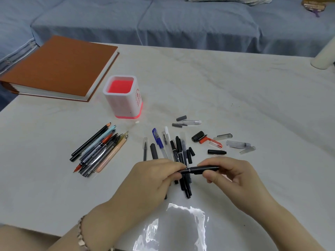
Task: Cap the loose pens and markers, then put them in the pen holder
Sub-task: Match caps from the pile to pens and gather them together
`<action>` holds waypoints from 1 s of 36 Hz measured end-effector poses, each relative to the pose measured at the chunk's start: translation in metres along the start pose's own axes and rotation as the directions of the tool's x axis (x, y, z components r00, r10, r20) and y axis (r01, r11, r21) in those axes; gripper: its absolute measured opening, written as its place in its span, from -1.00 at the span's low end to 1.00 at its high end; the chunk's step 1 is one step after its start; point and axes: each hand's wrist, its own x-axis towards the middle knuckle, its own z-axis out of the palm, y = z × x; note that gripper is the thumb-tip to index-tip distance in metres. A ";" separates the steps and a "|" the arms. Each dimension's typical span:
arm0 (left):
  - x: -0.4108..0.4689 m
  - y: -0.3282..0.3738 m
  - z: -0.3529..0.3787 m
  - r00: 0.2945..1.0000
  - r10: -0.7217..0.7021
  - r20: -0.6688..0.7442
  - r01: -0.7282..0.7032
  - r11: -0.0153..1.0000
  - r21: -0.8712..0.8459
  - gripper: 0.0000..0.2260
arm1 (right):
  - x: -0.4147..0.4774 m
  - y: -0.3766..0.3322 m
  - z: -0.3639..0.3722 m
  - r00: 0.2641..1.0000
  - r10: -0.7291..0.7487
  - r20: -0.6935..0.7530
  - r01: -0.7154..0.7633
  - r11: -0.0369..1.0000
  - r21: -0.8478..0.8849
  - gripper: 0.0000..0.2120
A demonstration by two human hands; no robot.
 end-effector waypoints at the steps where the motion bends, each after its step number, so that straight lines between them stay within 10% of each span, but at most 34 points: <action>1: 0.001 0.001 0.000 0.999 -0.030 0.031 0.031 0.999 -0.025 -0.79 | 0.000 0.002 0.000 1.000 -0.028 -0.001 0.028 0.999 -0.041 -0.83; 7: 0.004 -0.004 0.000 0.953 -0.239 0.187 0.276 0.938 -0.210 -0.72 | 0.004 0.012 0.002 0.983 -0.147 0.114 0.175 0.937 -0.301 -0.87; 14: 0.009 -0.004 0.009 0.868 -0.495 0.041 0.455 0.760 -0.464 -0.66 | 0.047 0.028 0.010 0.998 0.063 0.007 -0.053 0.896 -0.441 -0.64; 27: 0.004 -0.021 -0.005 0.700 -0.708 -0.094 0.260 0.376 -0.890 -0.95 | 0.073 0.048 0.033 0.951 0.292 -0.103 -0.264 0.589 -0.764 -0.75; 36: 0.007 -0.012 0.001 0.659 -0.752 -0.009 0.072 0.074 -0.995 -0.85 | 0.038 0.019 0.016 0.945 0.232 -0.231 -0.254 0.965 -0.070 -0.82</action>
